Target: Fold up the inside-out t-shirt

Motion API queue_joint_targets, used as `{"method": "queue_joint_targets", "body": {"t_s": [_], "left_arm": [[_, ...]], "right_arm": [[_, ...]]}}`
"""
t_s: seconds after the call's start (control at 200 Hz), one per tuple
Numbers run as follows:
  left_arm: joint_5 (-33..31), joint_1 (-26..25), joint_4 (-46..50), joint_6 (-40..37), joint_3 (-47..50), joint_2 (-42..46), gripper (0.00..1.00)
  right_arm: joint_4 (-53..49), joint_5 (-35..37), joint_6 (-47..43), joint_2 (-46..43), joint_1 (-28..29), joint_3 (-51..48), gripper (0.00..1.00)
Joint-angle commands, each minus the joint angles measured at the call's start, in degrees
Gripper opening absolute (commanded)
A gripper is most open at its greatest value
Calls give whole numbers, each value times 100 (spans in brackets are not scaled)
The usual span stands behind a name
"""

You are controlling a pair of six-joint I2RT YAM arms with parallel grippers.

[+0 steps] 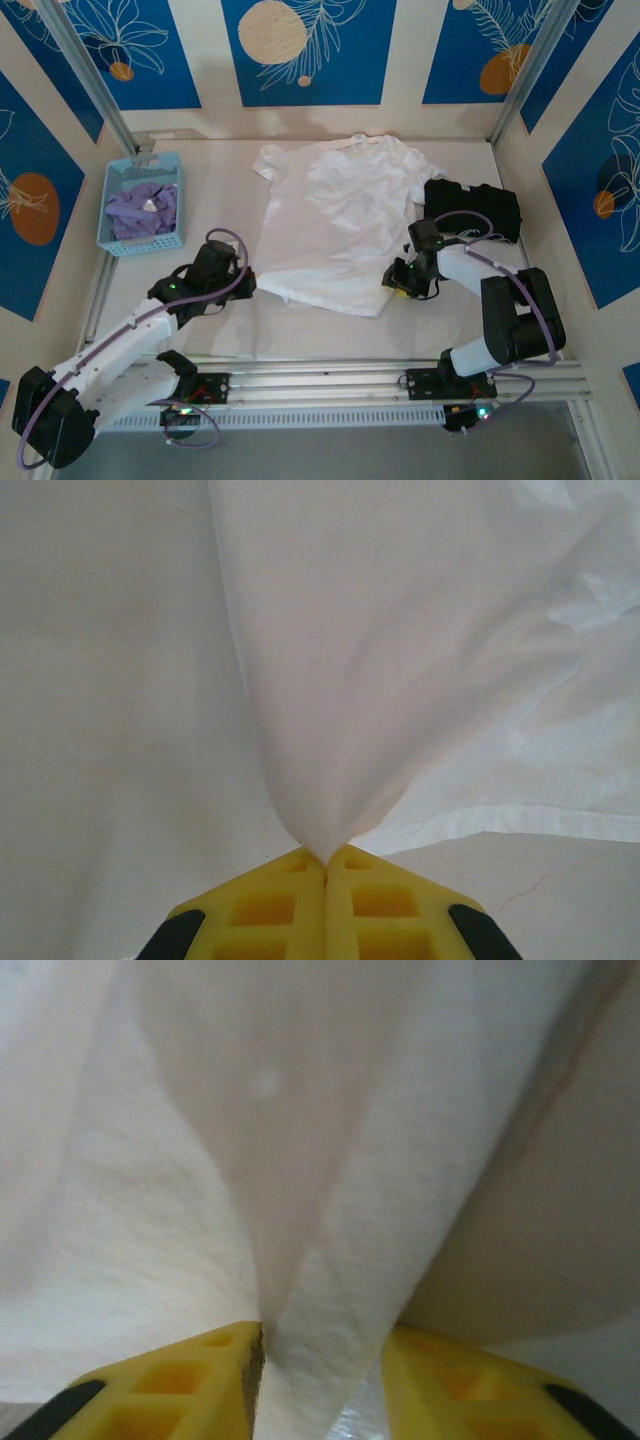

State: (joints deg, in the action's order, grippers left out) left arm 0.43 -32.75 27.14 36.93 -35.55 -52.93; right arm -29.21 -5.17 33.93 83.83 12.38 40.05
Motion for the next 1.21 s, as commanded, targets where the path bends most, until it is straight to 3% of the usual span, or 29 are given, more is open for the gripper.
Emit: {"method": "queue_joint_targets", "body": {"t_s": [0.0,0.09,0.21,0.34,0.55,0.8,0.905,1.01,1.2], "left_arm": [[24,84,41,-78,-184,79,0],[-69,104,20,-122,-272,152,0],[-473,120,21,-251,-601,382,0],[-973,131,128,-574,-1255,565,0],[-1455,134,741,-977,-1853,524,0],[-1293,131,2014,-619,-833,947,0],[-972,94,1712,-407,-313,868,0],[-746,95,1060,-408,-272,220,0],[-1340,-112,379,-898,-629,-1154,41]], "right_arm": [[313,-142,-50,-98,75,211,15],[137,27,-305,-689,54,478,2],[-296,-54,-609,-1363,53,1188,0],[-1046,-67,-936,-1492,114,2285,0],[-2134,574,-1450,-924,476,3359,2],[-2450,516,-1717,-340,765,3053,4],[-2237,426,-1715,138,818,2992,5],[-1828,80,-1671,747,845,3103,5],[-1484,-411,-1662,1780,909,3541,5]]}}
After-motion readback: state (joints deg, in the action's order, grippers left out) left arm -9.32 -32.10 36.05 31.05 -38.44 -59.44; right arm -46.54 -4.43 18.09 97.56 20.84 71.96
